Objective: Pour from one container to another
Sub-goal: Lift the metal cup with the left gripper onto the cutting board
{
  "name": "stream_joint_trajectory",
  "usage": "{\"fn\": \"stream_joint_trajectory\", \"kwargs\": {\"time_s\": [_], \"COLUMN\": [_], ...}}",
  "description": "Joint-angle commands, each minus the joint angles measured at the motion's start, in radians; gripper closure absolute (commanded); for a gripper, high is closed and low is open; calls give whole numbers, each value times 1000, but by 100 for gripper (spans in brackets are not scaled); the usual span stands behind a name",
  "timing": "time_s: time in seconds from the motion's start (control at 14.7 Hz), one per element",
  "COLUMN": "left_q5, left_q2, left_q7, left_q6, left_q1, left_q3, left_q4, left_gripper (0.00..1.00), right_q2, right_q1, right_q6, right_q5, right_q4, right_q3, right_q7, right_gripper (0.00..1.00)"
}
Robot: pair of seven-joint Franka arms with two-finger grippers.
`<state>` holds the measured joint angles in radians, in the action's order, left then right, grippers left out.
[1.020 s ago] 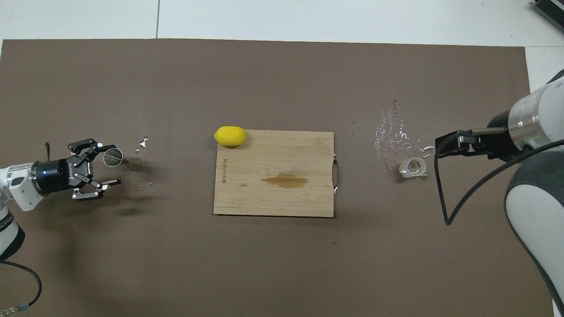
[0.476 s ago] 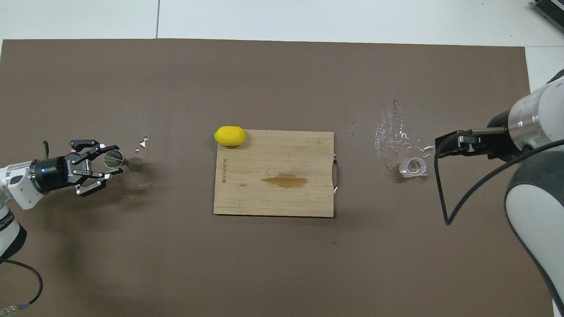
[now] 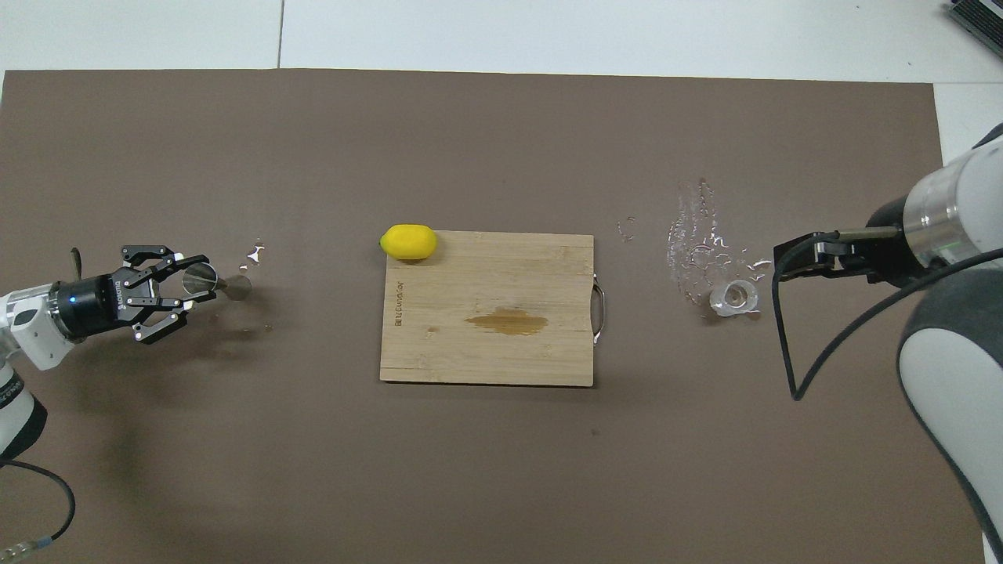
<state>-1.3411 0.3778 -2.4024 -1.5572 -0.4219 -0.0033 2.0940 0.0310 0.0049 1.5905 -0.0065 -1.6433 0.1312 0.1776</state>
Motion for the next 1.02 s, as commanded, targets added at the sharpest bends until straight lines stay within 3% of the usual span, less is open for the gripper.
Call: {"fn": "stream_joint_trajectory", "kwargs": {"time_s": [0.0,0.27,0.68,0.95], "left_q5": [-18,-18,-26,-32], "left_q2": [-5,-5,-14,-62], "left_q7": [-11,48,152,202], "left_q6": [-34,5,91,88], "left_q1": [17,44,176,235], "left_q3": [11,8,5,2], "left_q4": [-5,-9,-14,43], "left_gripper": [90,89,88,88], "right_q2": [20,20,20,20], "right_q1": [-22,-22,-22,-22], "right_q6": [-1,-1,-1,-1], "right_q5": [31,29,31,31], "right_q4": [-18,-18,-18,-18], "right_q3": [8,8,8,8], "right_q7": [-27,-27,-27,-27], "right_gripper": [0,0,0,0]}}
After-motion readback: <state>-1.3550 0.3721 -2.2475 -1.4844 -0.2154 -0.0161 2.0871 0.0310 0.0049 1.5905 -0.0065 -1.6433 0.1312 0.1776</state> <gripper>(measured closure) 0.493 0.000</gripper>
